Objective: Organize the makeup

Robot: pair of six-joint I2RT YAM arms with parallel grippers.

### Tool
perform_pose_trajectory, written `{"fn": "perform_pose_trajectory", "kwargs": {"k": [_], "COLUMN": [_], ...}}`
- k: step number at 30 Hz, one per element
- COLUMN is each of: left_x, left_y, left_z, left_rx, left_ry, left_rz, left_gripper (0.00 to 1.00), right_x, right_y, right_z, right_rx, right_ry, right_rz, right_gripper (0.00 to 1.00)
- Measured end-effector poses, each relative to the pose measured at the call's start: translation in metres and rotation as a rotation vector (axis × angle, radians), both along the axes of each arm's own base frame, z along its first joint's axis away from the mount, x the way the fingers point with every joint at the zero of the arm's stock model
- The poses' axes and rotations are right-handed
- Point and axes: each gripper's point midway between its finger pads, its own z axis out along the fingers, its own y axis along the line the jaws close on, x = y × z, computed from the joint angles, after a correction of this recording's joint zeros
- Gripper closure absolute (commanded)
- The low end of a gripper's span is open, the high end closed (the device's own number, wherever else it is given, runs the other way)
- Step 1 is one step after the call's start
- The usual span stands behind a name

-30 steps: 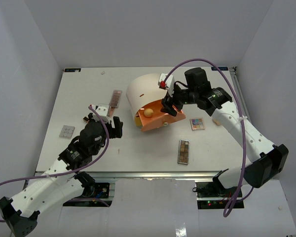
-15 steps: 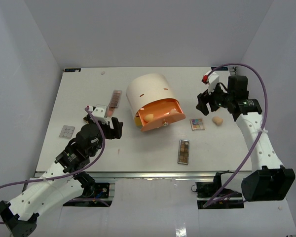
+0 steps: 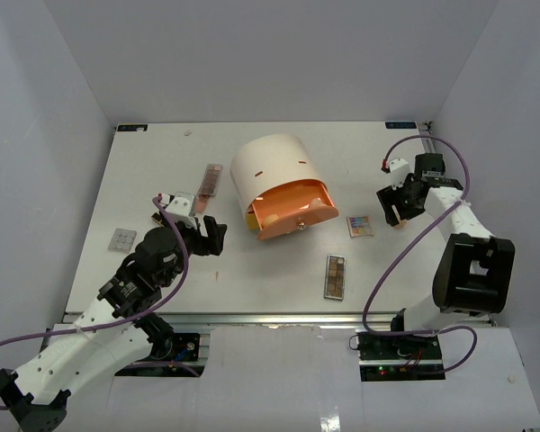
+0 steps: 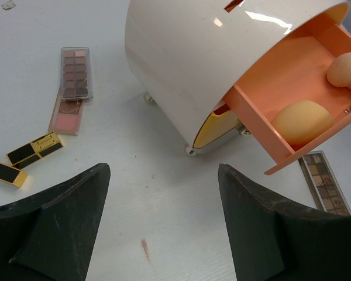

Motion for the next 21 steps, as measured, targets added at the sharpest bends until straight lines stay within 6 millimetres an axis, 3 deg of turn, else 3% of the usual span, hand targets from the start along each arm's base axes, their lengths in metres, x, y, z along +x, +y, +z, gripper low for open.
{"fn": "perform_pose_trajectory", "kwargs": {"k": [8, 13, 21], "left_x": [-0.001, 0.0, 0.001], "left_y": [-0.001, 0.0, 0.0], "left_z": [0.0, 0.0, 0.0], "left_rx": [-0.002, -0.002, -0.002], "left_ry": [0.001, 0.002, 0.003], "left_rz": [-0.007, -0.006, -0.003], "left_gripper": [0.14, 0.15, 0.14], "right_x": [0.014, 0.021, 0.024], "right_y": [-0.015, -0.022, -0.027], "right_z": [-0.043, -0.047, -0.049], "right_rx": [-0.059, -0.094, -0.117], "right_ry": [0.113, 0.122, 0.124], "right_rz": [-0.035, -0.05, -0.046], "right_gripper": [0.41, 0.65, 0.89]}}
